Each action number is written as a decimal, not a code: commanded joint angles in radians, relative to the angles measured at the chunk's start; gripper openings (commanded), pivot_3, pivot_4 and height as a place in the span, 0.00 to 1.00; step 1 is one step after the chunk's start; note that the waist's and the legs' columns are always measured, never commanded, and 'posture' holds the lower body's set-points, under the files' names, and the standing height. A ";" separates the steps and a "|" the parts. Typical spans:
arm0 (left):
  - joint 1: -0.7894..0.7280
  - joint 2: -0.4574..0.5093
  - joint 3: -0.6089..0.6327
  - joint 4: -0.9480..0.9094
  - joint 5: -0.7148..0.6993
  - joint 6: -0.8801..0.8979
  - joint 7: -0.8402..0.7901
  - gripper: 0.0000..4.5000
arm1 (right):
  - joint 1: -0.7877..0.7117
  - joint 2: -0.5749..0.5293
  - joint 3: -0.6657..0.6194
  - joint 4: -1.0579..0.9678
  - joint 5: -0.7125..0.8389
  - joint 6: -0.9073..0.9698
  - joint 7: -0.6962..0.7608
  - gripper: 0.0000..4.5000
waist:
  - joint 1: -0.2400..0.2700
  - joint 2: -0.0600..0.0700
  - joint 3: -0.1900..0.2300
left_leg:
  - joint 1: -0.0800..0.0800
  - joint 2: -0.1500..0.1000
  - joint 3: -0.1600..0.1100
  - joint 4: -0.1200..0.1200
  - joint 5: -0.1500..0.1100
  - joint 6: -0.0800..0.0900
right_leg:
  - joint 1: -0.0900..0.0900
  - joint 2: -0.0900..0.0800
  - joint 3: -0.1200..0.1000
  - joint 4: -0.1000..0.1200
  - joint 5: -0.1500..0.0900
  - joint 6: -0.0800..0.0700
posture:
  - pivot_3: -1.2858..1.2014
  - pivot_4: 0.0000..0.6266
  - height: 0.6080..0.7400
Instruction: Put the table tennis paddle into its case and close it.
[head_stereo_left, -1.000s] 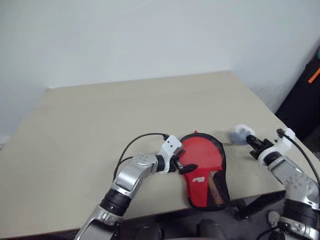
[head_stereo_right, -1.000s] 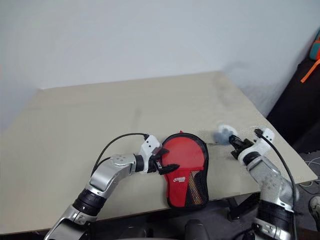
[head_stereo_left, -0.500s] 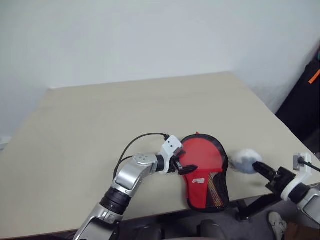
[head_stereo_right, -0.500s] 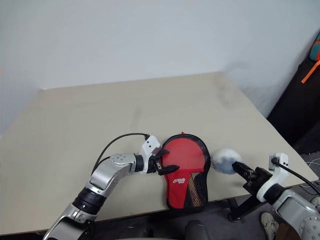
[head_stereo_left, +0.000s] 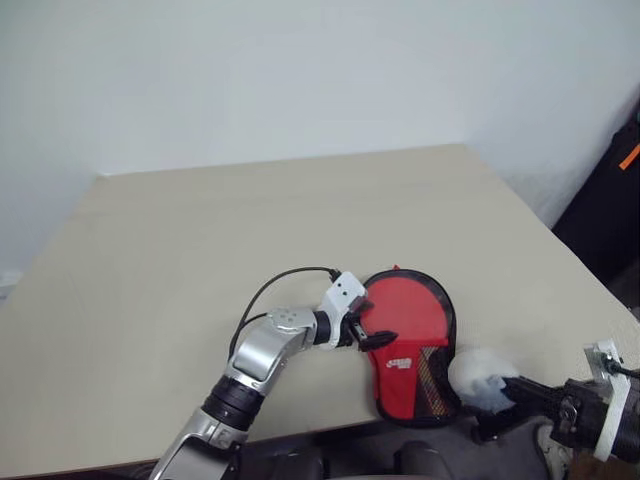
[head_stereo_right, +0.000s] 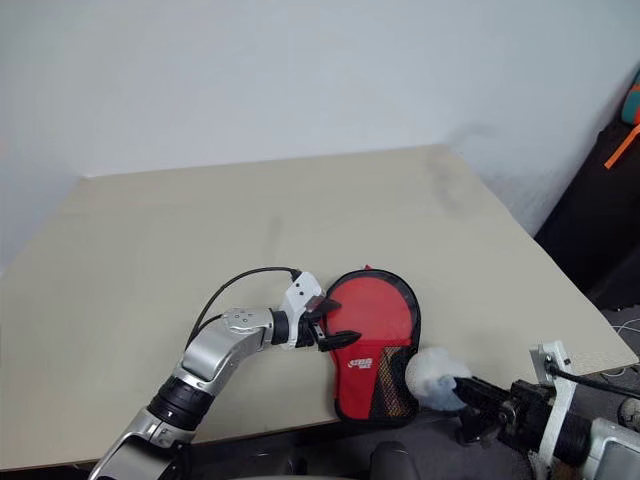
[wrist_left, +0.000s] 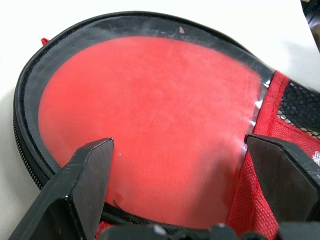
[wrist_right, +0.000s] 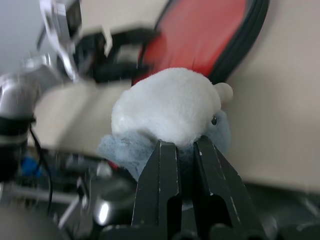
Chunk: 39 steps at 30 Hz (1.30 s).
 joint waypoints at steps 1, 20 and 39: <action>0.050 0.017 -0.031 0.094 0.024 0.095 0.016 1.00 | 0.037 -0.030 -0.012 0.005 -0.043 -0.027 0.059 0.00 | 0.000 -0.003 -0.002 | 0.000 0.000 0.000 0.000 0.000 0.000 | 0.000 0.000 0.000 0.000 0.000 0.000 | 0.52 0.00 1.00; 0.025 0.001 -0.035 0.138 0.024 0.088 0.003 1.00 | 0.032 0.041 -0.022 -0.082 0.004 -0.122 0.056 0.00 | 0.000 -0.002 -0.002 | -0.012 0.004 -0.001 0.006 -0.002 0.000 | -0.002 -0.001 -0.008 -0.006 0.000 0.000 | 0.52 0.00 1.00; 0.034 -0.003 -0.010 0.126 0.031 0.086 0.032 1.00 | -0.281 0.321 0.271 0.131 -0.274 -0.224 -0.329 0.15 | -0.003 -0.001 -0.005 | -0.008 0.004 -0.001 0.004 -0.002 0.000 | -0.002 0.000 -0.007 -0.002 0.000 0.000 | 0.52 0.00 1.00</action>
